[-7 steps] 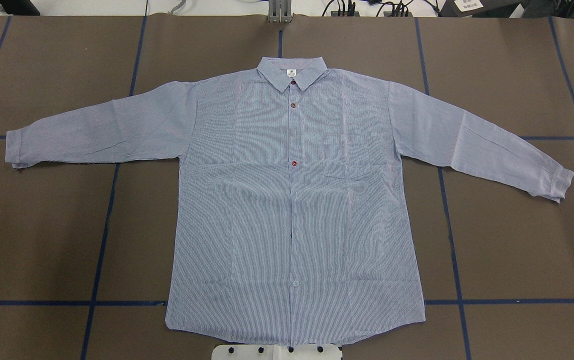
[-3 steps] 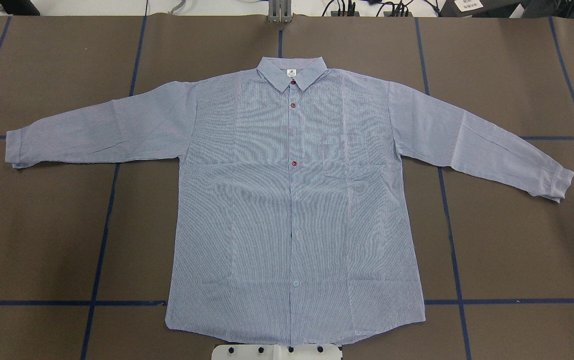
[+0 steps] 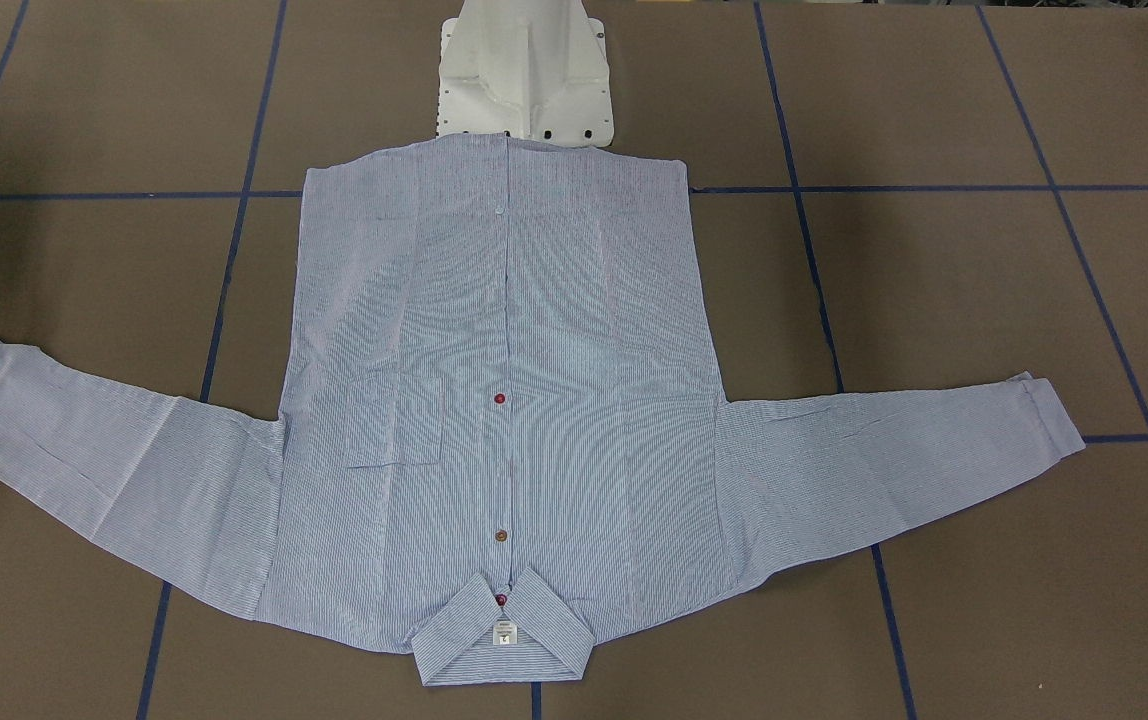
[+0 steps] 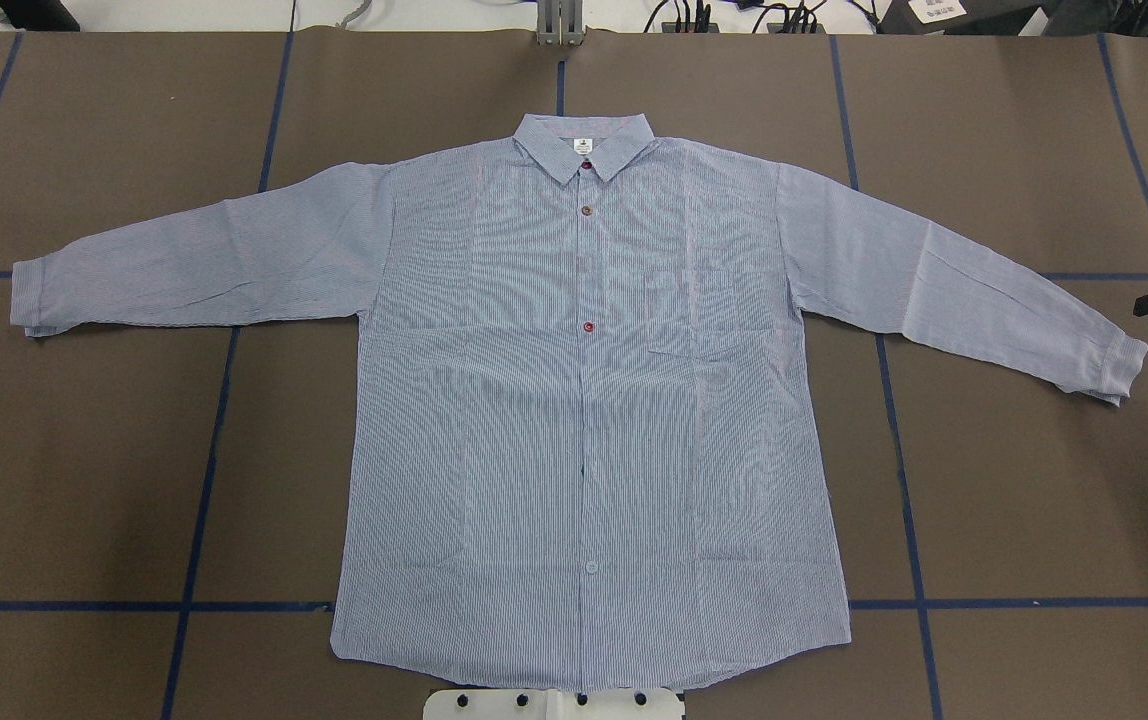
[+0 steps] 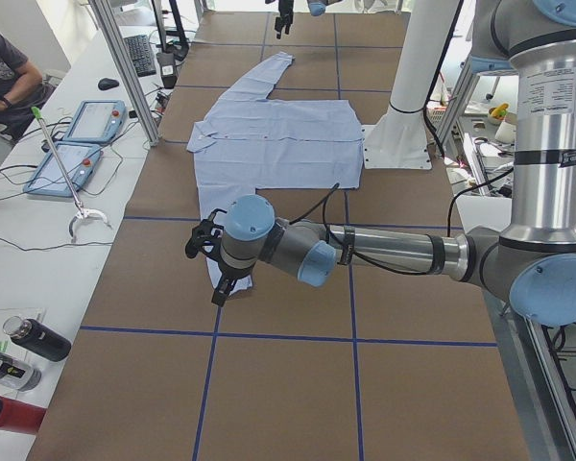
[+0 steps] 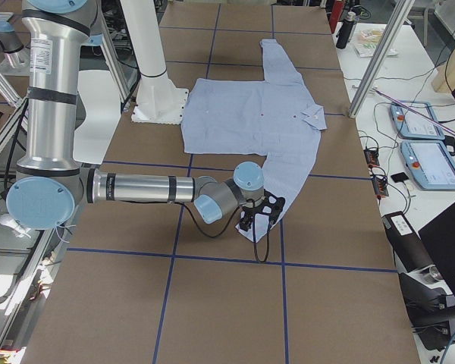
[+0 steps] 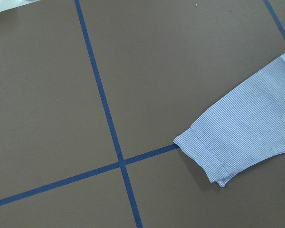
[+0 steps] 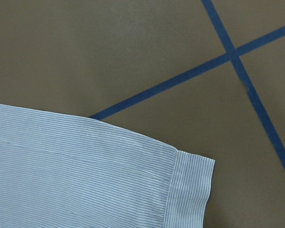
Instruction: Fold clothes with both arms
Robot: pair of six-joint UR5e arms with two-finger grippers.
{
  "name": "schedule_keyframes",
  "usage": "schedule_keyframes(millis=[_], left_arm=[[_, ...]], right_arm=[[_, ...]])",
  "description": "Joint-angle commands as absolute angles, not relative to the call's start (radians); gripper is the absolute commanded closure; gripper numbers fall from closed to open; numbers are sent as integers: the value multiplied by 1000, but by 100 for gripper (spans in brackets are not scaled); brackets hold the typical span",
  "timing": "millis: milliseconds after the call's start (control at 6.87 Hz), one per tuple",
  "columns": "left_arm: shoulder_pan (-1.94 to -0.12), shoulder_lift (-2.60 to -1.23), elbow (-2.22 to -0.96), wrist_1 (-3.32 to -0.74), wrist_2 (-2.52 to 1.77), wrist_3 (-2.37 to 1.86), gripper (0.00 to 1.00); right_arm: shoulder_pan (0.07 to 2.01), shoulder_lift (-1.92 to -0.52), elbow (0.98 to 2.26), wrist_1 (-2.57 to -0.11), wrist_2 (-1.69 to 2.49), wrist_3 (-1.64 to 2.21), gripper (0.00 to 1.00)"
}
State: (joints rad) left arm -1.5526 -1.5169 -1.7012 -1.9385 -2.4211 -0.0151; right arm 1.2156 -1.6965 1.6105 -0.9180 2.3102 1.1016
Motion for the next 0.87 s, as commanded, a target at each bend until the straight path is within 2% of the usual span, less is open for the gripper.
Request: schedule_keyframes(millis=[0, 437, 728], left_arm=[[-1554, -1514, -1701, -1936, -2456, -20, 1], [-1554, -1509, -1703, -1937, -2456, -20, 1], [-1554, -1509, -1709, -1937, -2456, -20, 1]], right_arm=[[1148, -1706, 1598, -888, 2240, 1184, 3], [1100, -1706, 1556, -887, 2244, 1201, 4], [1089, -1706, 1554, -887, 2246, 1209, 12]])
